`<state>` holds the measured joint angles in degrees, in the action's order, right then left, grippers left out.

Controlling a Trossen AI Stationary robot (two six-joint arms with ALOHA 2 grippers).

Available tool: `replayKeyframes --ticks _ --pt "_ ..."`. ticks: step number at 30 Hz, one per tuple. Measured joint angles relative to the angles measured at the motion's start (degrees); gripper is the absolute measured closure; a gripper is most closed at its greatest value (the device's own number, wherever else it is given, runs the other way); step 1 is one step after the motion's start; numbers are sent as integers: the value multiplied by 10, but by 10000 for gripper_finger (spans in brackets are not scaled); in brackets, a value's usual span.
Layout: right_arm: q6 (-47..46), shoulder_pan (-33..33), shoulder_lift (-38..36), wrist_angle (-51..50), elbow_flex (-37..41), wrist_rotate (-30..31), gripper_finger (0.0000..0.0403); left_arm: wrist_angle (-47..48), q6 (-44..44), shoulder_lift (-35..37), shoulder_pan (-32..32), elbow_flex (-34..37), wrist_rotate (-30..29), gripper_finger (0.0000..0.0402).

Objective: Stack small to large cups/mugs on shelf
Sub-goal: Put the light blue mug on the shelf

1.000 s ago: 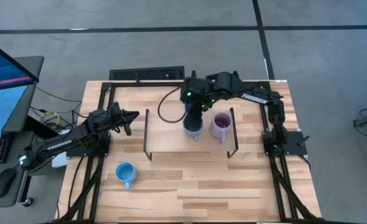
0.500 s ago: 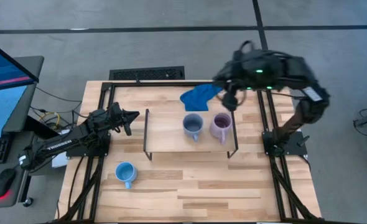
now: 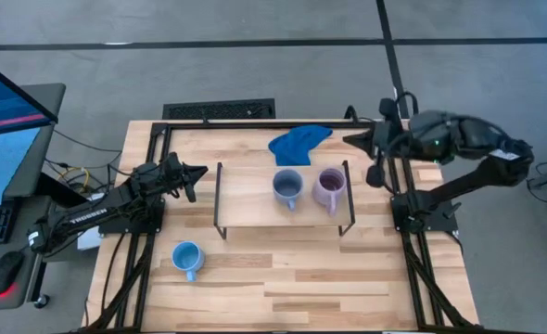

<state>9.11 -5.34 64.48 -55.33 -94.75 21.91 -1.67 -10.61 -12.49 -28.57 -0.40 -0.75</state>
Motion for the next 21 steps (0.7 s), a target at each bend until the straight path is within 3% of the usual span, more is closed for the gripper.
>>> replayKeyframes --ticks 3,9,14,21 --pt "45 -11 -72 91 126 27 394 0 0 0 0 0 0 374" --pt "94 -5 -211 282 344 24 394 0 13 0 0 0 0 374" --pt "70 7 -303 358 469 23 399 0 26 0 0 0 -1 374" --pt "31 13 -382 382 599 20 390 0 29 0 0 0 -1 374"
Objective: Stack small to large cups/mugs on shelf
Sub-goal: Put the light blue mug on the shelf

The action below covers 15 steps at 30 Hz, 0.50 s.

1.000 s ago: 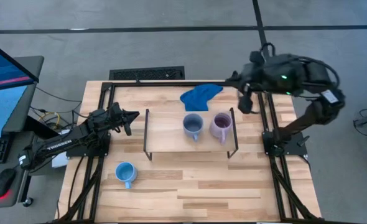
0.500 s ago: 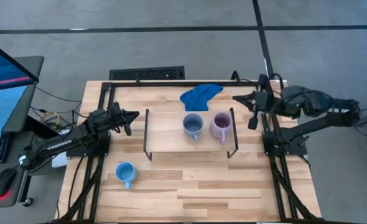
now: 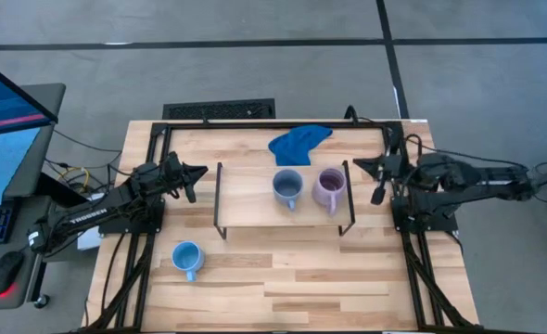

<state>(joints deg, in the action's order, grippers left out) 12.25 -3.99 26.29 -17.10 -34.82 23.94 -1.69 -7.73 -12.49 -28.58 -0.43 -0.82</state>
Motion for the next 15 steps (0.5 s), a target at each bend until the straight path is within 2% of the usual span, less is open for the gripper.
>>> replayKeyframes --ticks 7,15 --pt "-27 0 -82 25 101 0 396 0 0 0 0 0 -1 374" --pt "-44 0 -222 13 171 16 395 -3 0 0 0 0 -2 374"
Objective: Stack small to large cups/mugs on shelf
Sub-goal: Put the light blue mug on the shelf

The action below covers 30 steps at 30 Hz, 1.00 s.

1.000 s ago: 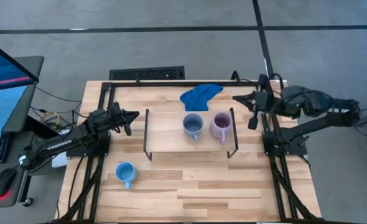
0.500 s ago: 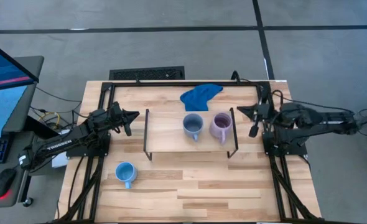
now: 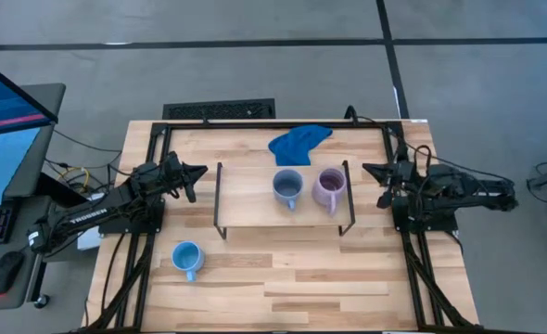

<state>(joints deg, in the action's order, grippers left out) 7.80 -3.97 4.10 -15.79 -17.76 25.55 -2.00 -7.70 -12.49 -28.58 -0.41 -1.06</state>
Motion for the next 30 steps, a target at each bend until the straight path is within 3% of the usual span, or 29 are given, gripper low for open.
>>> replayKeyframes --ticks 3,9,17,21,26,30 --pt "-12 0 -42 -19 18 1 396 -2 0 0 0 0 -1 374" --pt "-22 0 -29 -16 40 0 394 -12 6 3 0 0 2 374" --pt "-36 0 -40 -36 50 -27 393 -5 66 4 0 -73 133 374" --pt "-50 -1 -40 -46 52 -30 390 72 74 4 0 -144 183 374" --pt "-34 0 -40 -50 52 -30 390 219 118 4 9 -245 173 382" --pt "-30 0 -40 -50 52 -28 393 257 127 4 27 -300 171 397"
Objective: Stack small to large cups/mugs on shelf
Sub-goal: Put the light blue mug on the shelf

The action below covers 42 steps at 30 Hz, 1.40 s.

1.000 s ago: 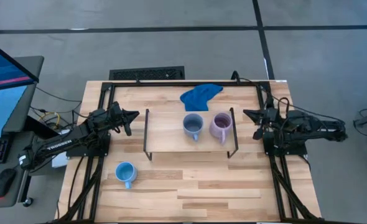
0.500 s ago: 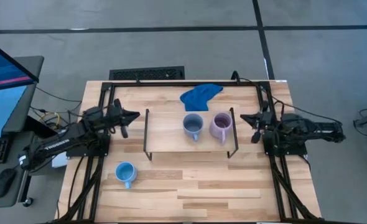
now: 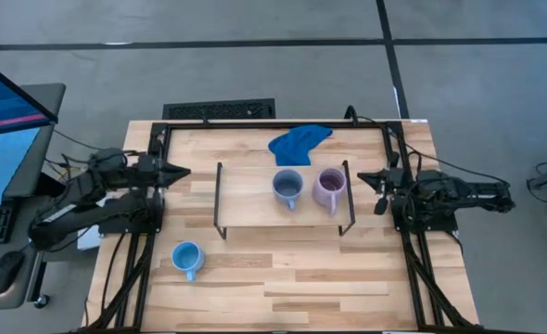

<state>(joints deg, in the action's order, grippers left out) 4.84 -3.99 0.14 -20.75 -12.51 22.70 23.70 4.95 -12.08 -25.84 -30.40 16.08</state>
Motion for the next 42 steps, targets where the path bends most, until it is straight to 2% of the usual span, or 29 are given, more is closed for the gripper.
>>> replayKeyframes --ticks 6,9,16,22,29,32,38,42 --pt "12 0 0 47 34 14 391 54 7 0 22 -48 -13 401" --pt "8 0 0 50 43 17 391 82 6 0 27 -66 -35 401" --pt "8 0 0 50 43 31 390 156 -14 -12 30 -93 -43 401" --pt "7 0 0 45 43 31 390 201 -32 -63 30 -113 -45 401" --pt "10 0 0 24 43 46 390 324 -71 -160 30 -168 -41 401" --pt "3 0 0 9 43 68 390 357 -97 -193 30 -187 -20 401" --pt "-3 0 0 10 43 73 390 385 -216 -243 30 -194 98 401" --pt "1 0 0 10 43 73 390 388 -259 -264 30 -194 90 401"
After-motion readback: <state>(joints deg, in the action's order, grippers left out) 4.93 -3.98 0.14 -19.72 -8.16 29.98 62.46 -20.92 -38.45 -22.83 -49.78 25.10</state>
